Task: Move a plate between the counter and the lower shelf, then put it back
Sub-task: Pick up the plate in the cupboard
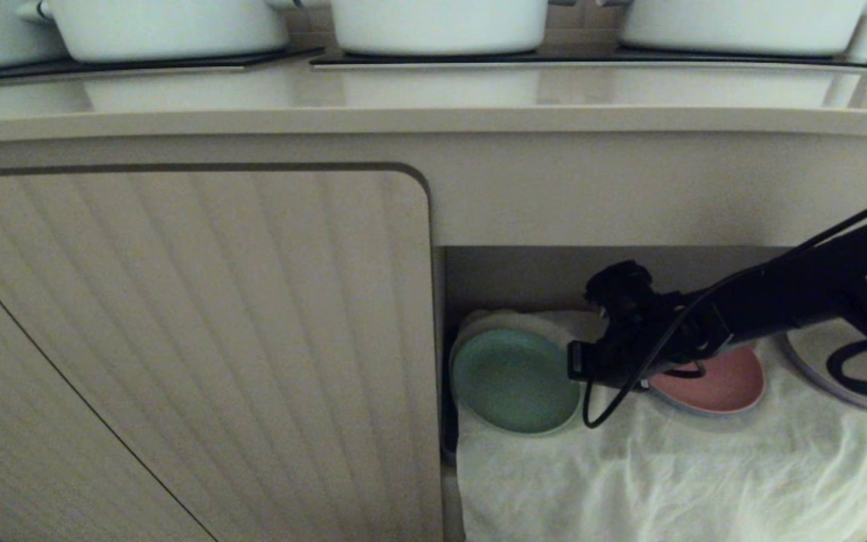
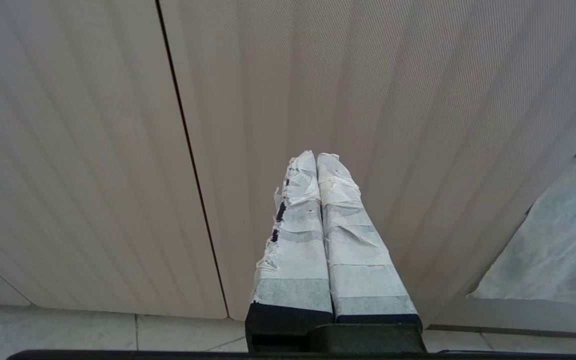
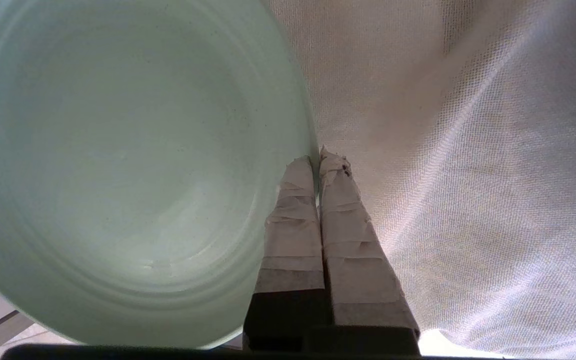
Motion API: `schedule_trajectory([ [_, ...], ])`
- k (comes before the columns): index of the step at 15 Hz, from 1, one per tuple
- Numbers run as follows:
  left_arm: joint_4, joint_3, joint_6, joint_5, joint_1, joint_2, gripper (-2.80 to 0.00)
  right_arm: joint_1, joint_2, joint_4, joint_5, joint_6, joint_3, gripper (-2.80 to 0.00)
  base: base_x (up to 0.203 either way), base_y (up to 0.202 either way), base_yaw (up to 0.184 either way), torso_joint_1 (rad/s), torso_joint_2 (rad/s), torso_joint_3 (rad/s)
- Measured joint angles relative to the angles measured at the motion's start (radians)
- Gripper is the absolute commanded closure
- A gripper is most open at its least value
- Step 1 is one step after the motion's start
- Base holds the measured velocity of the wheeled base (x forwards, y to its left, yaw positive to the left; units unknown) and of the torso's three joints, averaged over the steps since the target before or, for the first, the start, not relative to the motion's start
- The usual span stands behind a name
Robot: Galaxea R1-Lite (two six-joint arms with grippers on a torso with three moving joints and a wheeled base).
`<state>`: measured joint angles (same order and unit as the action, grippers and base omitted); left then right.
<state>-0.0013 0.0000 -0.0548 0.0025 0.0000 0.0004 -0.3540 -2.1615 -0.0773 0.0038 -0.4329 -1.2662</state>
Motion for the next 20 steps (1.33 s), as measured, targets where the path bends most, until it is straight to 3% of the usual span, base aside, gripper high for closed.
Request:
schedule_trajectory([
  [20,0.0,0.0,0.0,0.0,0.0,0.0,0.0,0.003,0.125,-0.007,0.008,-0.07,0.138,0.0,0.0,0.0,0.0,0.0,0.0,0.0],
])
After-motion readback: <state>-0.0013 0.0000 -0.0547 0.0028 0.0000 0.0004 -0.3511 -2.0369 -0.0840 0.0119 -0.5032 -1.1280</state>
